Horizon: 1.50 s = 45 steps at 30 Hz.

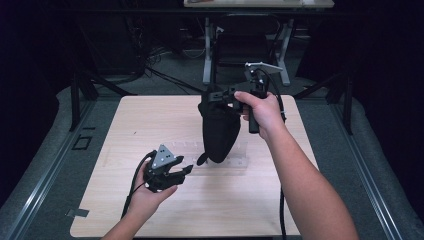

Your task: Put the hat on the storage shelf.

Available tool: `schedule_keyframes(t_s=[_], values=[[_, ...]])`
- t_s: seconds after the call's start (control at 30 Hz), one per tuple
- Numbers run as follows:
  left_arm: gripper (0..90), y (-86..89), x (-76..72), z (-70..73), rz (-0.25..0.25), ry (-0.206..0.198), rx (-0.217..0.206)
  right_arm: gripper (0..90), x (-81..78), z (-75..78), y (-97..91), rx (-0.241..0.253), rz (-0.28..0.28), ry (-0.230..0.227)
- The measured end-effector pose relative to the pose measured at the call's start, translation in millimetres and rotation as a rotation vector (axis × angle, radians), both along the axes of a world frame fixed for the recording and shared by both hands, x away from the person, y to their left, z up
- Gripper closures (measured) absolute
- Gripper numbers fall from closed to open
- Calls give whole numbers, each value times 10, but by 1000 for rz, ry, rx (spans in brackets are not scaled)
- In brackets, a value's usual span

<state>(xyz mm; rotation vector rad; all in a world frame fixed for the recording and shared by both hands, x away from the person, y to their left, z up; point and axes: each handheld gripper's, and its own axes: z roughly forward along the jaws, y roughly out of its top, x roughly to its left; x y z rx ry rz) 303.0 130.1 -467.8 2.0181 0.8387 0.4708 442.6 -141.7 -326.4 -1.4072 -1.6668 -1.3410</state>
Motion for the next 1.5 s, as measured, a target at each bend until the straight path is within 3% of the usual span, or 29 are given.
schedule_keyframes(t_s=[0.33, 0.5, 0.6, 0.8, 1.2, 1.5], values=[[617, -158, 18, 75, -38, -4, 8, 856, -8, 2, 55, 1, -3, 1], [689, -241, 15, 102, -59, -27, 25, 855, -6, -3, 69, 4, -7, -1], [722, -292, 7, 115, -60, -58, 49, 855, -11, -5, 92, 4, -7, -4], [817, -319, 35, 116, -47, -66, 68, 852, -18, -4, 116, 0, 0, -3], [837, -295, 34, 103, -48, -62, 62, 775, -77, 52, 120, 22, 11, -29], [844, -238, 40, 90, -38, -63, 67, 739, -177, 203, 23, -3, 11, -77]])
